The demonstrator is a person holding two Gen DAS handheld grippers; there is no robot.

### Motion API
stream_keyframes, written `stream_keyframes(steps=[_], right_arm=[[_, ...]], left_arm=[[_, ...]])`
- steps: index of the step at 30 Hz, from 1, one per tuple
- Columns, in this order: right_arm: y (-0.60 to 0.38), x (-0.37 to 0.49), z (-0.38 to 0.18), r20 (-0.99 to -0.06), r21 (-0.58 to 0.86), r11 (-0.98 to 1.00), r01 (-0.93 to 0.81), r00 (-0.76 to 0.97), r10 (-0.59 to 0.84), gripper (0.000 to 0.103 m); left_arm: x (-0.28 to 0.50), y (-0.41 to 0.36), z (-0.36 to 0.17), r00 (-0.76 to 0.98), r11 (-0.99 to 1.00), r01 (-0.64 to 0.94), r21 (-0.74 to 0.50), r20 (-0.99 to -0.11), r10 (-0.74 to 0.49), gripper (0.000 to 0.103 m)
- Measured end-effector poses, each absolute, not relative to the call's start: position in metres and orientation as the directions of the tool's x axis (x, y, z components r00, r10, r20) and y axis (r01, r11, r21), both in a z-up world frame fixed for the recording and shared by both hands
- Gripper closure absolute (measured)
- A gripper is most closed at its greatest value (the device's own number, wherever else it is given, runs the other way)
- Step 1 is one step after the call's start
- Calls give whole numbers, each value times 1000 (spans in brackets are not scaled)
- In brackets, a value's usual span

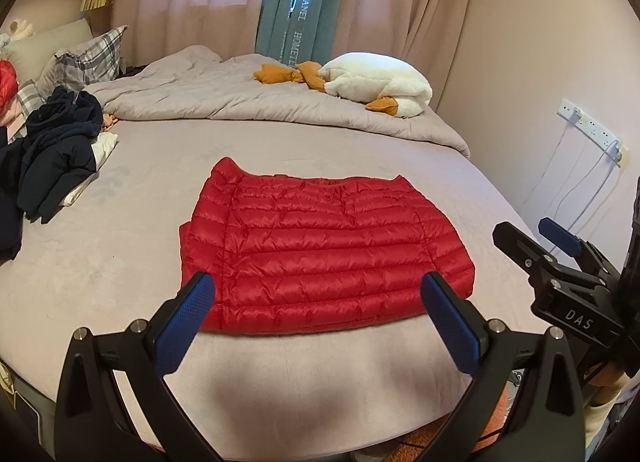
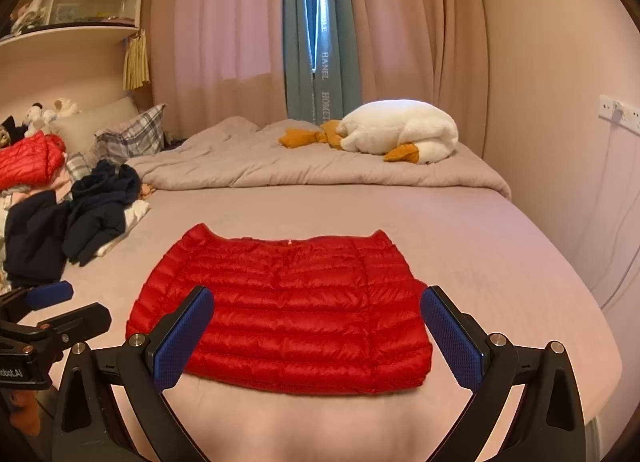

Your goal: Fold large clothes

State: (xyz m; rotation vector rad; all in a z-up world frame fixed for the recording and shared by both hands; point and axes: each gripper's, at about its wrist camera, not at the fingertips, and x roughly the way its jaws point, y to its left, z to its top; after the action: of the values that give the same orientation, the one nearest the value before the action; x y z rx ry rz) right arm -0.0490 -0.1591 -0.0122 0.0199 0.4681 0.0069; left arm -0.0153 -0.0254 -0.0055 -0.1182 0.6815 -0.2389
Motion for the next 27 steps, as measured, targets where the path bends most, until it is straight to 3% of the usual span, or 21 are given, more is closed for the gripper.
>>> stream_keyframes(steps=[27], right_arm=[[-155,-42,-19,-482,9,1000,7,876,-2,1]], left_arm=[[-11,-20,-12,753,970,155,-185,-614,-237,0]])
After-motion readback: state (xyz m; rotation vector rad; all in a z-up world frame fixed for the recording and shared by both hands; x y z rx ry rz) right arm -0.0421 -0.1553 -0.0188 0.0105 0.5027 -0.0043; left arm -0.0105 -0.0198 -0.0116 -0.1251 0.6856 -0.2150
